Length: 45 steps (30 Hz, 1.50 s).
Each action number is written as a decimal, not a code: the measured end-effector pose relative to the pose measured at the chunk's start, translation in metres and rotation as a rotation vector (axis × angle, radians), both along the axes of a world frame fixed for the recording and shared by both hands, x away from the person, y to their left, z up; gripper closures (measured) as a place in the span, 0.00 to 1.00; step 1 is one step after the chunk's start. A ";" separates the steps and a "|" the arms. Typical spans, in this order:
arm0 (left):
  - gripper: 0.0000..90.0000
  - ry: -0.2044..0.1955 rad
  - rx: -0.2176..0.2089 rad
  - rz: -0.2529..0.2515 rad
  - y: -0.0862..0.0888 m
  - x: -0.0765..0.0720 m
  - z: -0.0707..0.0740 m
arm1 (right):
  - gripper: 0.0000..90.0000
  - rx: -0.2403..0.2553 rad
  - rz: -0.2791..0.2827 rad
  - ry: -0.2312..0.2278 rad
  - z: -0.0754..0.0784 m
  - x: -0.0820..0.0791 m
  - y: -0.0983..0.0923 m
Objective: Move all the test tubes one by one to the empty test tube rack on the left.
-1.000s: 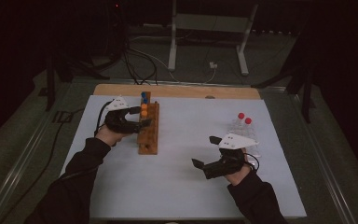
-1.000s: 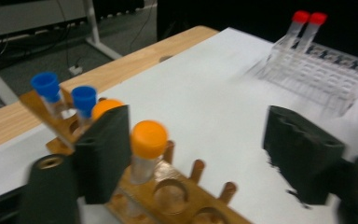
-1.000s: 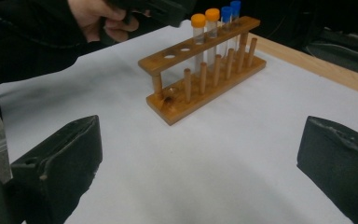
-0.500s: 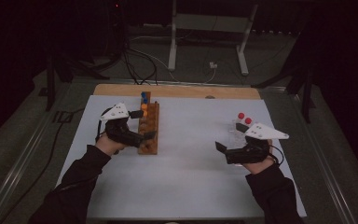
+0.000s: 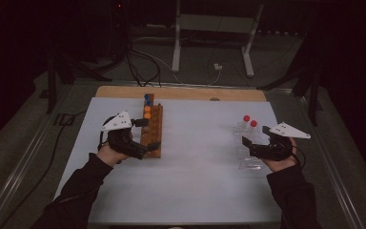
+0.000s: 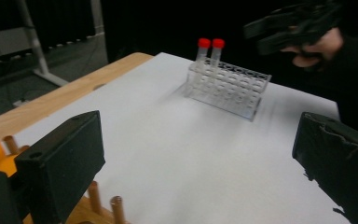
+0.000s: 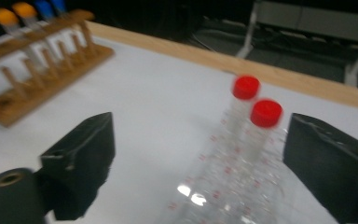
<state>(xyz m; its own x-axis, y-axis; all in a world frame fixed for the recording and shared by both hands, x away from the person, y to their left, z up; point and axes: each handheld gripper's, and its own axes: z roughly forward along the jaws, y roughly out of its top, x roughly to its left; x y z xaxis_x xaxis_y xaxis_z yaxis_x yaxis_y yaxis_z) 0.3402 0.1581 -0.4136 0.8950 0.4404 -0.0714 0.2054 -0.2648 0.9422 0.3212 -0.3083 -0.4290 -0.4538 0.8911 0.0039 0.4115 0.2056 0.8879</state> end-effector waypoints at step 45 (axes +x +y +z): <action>0.03 0.028 -0.006 -0.026 -0.001 -0.003 -0.004 | 0.83 -0.069 -0.073 0.043 0.004 0.038 -0.014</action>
<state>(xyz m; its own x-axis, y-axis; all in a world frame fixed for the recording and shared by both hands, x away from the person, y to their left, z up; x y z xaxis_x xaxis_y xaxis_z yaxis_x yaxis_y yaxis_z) 0.3372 0.1572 -0.4179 0.9038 0.4164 -0.0990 0.2249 -0.2652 0.9376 0.3593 -0.3222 -0.4250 -0.3885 0.9206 -0.0405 0.4646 0.2337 0.8541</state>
